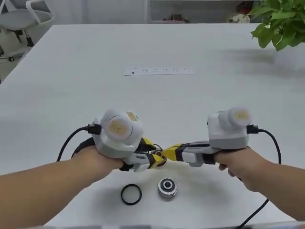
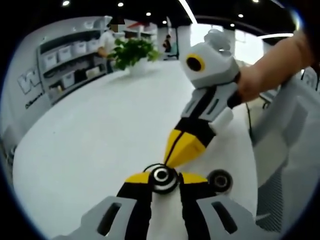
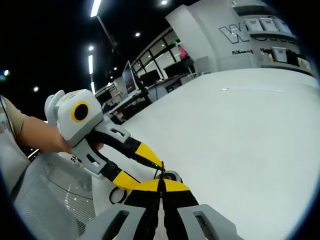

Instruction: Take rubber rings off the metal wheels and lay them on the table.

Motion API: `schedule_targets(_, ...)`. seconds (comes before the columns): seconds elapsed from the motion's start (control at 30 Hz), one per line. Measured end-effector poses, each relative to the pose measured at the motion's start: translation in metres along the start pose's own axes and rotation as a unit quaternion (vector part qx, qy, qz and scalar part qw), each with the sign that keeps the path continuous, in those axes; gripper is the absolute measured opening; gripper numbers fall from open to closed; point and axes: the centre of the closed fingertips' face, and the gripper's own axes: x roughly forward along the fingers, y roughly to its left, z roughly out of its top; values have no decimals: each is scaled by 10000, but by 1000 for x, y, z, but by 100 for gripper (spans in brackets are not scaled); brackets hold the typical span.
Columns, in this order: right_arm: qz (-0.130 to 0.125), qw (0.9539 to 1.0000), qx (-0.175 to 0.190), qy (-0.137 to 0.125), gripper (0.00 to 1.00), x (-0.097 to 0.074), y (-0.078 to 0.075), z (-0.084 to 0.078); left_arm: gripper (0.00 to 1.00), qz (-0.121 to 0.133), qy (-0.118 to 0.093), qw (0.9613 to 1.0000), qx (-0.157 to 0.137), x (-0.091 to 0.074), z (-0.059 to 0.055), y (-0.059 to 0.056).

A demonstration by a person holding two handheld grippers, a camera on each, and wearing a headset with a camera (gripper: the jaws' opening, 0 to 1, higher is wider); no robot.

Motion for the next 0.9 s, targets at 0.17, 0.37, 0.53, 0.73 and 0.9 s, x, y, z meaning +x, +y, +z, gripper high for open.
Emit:
schedule_targets(0.17,43,10000,3,-52,0,-2,3,3,27,-79,-48,9999,78,-11,1,-5)
schedule_targets(0.37,95,9999,13,-116,0,-5,12,6,32,-111,-295,9995,12,-30,11,-4)
schedule_targets(0.53,198,9997,1,-172,0,-5,26,11,39,-146,-435,9989,-25,-44,15,-8)
schedule_targets(0.73,345,9992,-21,-194,0,-4,40,14,45,-131,-558,9983,-125,-63,15,-9)
schedule_targets(0.9,461,9988,-34,-181,0,-5,50,15,51,-165,-659,9975,-215,-80,16,-16)
